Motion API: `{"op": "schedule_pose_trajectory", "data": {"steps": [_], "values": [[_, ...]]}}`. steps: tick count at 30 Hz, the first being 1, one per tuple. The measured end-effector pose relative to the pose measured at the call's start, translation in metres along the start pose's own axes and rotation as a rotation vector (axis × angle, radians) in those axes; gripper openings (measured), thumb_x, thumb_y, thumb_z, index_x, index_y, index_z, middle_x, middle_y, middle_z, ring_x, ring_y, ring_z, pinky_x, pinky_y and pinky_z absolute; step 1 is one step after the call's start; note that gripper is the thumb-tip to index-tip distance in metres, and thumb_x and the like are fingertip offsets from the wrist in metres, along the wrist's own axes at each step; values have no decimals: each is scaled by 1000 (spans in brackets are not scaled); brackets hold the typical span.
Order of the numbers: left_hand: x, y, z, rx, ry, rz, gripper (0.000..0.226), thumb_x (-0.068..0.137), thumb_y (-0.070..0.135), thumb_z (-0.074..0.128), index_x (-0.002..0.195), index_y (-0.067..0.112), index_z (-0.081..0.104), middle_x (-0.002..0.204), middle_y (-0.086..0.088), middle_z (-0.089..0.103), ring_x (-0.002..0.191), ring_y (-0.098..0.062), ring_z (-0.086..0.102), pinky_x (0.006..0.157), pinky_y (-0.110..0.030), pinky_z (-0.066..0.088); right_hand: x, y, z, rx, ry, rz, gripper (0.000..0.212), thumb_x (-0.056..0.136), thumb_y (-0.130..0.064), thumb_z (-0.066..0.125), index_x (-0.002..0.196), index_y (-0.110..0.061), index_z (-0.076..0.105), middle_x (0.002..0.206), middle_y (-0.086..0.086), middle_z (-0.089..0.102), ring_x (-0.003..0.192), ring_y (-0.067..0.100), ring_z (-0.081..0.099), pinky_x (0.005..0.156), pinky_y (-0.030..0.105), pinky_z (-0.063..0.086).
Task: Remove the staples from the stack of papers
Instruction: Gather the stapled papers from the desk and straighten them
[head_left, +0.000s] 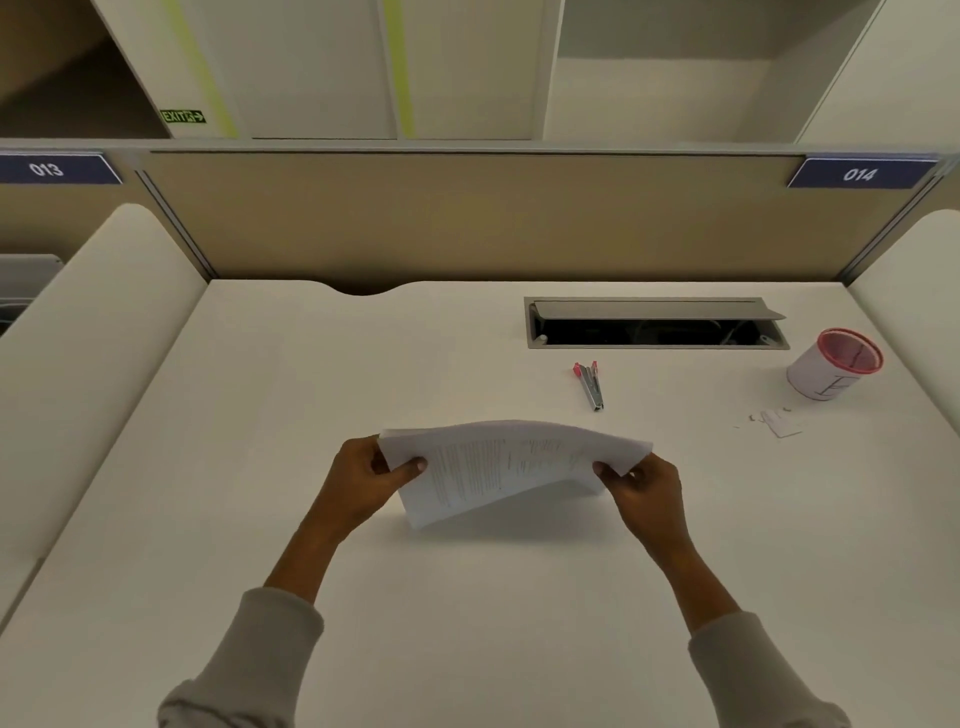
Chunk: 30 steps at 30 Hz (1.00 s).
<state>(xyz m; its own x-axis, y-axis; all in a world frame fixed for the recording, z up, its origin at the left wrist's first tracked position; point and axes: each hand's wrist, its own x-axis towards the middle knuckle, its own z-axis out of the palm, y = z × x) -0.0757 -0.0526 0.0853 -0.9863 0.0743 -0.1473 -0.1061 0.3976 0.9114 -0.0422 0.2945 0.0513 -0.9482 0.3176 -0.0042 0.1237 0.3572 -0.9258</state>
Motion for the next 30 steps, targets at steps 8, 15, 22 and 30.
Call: {"op": "schedule_pose_trajectory", "data": {"steps": [8, 15, 22, 30], "values": [[-2, 11, 19, -299, 112, 11, 21, 94, 17, 68, 112, 27, 67, 102, 5, 75, 97, -10, 70, 76, -23, 57, 8, -9, 3, 11, 26, -35, 24, 88, -4, 69, 112, -3, 65, 98, 4, 72, 91, 11, 69, 76, 13, 55], [-7, -9, 37, -292, 135, -53, 25, 98, 17, 62, 121, 26, 63, 113, 2, 72, 107, -13, 67, 93, -34, 57, 3, 5, 19, -79, 10, -4, 17, 90, -5, 66, 107, -6, 65, 94, 1, 71, 90, 20, 68, 67, 8, 52], [4, -8, 21, -339, 220, -109, 49, 90, 7, 72, 132, 22, 53, 116, 1, 71, 101, -12, 71, 95, -47, 56, 15, -35, -1, -228, 54, -241, 5, 90, -7, 66, 86, -8, 63, 76, -1, 66, 65, 7, 61, 55, 11, 42], [10, 47, 2, 111, 270, 337, 94, 77, 28, 84, 152, 22, 28, 156, 4, 36, 139, -16, 42, 111, -32, 38, 23, -123, -39, -486, -80, -607, 14, 90, -9, 67, 104, -9, 70, 94, 3, 72, 77, 10, 60, 70, 2, 42]]}}
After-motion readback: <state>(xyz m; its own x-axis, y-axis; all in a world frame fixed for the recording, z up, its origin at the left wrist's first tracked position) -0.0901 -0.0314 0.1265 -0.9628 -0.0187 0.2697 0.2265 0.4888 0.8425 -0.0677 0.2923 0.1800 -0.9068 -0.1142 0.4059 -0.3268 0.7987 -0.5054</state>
